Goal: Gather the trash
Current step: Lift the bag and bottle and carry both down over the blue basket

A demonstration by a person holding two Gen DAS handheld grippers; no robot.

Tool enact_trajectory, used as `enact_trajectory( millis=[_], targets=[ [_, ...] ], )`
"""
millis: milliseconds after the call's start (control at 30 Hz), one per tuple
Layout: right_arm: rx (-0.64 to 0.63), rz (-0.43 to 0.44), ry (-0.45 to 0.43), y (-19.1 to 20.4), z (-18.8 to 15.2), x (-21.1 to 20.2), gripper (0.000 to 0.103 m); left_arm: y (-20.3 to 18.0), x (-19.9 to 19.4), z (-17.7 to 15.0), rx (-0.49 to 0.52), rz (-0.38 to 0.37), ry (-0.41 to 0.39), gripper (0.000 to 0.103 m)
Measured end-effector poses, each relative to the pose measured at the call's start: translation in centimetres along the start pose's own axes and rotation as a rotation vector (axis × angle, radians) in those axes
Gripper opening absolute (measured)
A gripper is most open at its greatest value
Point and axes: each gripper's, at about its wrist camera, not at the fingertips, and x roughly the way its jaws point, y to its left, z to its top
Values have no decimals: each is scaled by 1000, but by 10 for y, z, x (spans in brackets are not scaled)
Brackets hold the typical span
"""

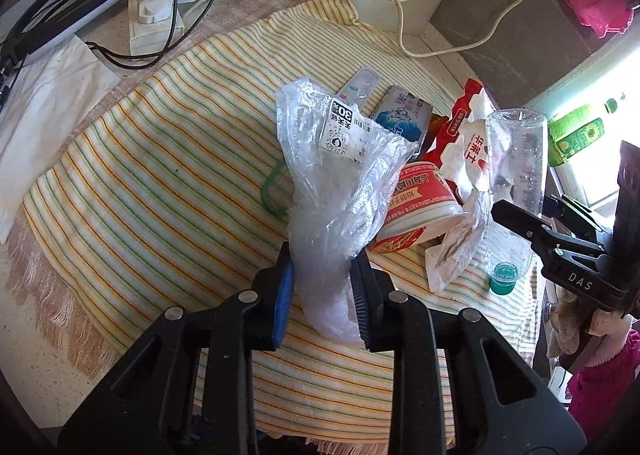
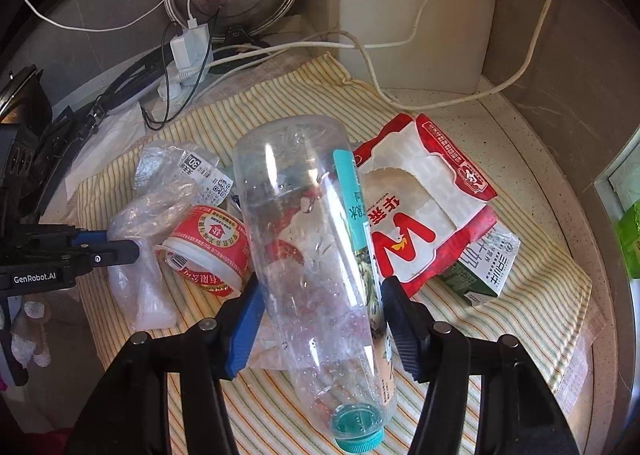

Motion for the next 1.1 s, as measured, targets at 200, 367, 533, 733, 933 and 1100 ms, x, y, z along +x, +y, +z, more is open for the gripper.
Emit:
enact_trajectory(
  millis=[200,367,533,733,933,1100],
  targets=[
    [42,11,-38,-5,-8,-16,60,-3,-18,-7,9,-5,-38,25],
    [98,40,-75,-11,-15,-30,60,-5,-35,-16,22,3,-61,25],
    [141,84,-116,-9,-24,-47,59,0,-52,-28,26,4,-69,25],
    [176,99,-152,2,-35,-66,58,10,-71,-42,47,-4,-74,25],
    [214,69,-198,18,-50,-89,57,22,-87,-60,80,-32,-62,25],
    [283,77,-223,34,-64,-109,57,35,-102,-79,109,-72,-39,25]
  ],
)
